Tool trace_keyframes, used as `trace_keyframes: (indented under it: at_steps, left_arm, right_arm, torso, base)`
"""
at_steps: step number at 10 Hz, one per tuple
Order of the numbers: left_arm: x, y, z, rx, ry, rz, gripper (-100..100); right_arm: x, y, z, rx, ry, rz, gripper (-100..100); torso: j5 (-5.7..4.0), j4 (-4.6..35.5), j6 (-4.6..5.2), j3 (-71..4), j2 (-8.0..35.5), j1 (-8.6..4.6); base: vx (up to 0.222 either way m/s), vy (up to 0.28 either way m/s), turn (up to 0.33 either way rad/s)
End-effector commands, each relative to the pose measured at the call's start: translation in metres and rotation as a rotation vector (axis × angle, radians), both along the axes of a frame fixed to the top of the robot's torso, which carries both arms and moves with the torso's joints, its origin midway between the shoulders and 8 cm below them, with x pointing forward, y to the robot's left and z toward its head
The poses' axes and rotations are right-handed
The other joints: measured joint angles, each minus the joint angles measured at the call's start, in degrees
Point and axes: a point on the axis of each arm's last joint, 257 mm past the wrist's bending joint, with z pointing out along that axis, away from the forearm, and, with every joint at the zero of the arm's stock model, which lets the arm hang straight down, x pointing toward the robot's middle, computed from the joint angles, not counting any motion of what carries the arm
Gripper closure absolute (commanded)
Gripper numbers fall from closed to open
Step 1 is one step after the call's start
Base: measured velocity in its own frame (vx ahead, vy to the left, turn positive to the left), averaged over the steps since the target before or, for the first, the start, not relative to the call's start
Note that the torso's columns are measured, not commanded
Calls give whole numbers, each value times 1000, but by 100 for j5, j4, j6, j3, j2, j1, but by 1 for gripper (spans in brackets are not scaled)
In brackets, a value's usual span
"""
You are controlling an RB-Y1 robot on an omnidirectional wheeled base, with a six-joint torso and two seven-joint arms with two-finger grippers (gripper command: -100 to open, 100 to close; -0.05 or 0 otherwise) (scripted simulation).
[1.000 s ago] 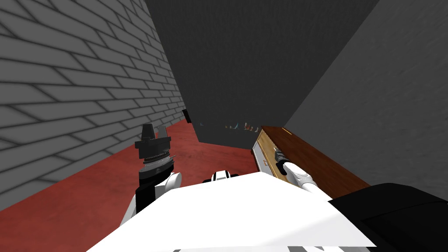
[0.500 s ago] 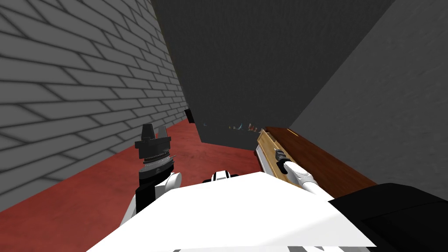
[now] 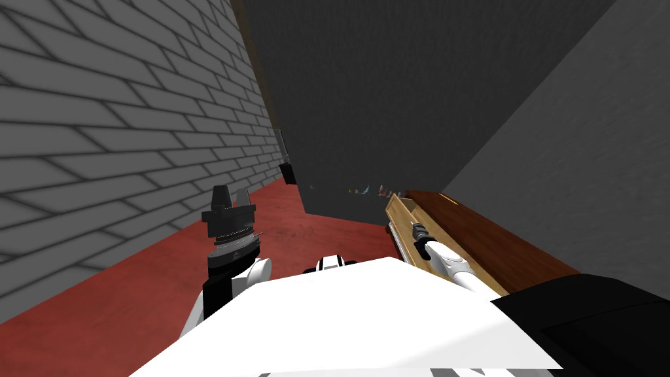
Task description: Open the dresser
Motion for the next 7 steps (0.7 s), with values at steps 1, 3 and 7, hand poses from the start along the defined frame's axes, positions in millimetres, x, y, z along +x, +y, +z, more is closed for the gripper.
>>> trace_keyframes:
  at_steps: [1,3,7]
  left_arm:
    - [0,0,0,0,0,0,0]
    - [0,0,0,0,0,0,0]
    - [0,0,0,0,0,0,0]
  right_arm:
    - [-4,-12,10,3,2,3,-100]
    - [-6,-25,20,3,2,7,-100]
    - [-10,-49,43,3,2,16,-100]
  torso:
    - [1,1,3,1,3,-5]
    - [-10,7,9,9,11,-72]
    - [18,14,-15,0,-2,-3]
  base:
    - [59,142,-24]
    - [26,66,-17]
    - [22,51,-20]
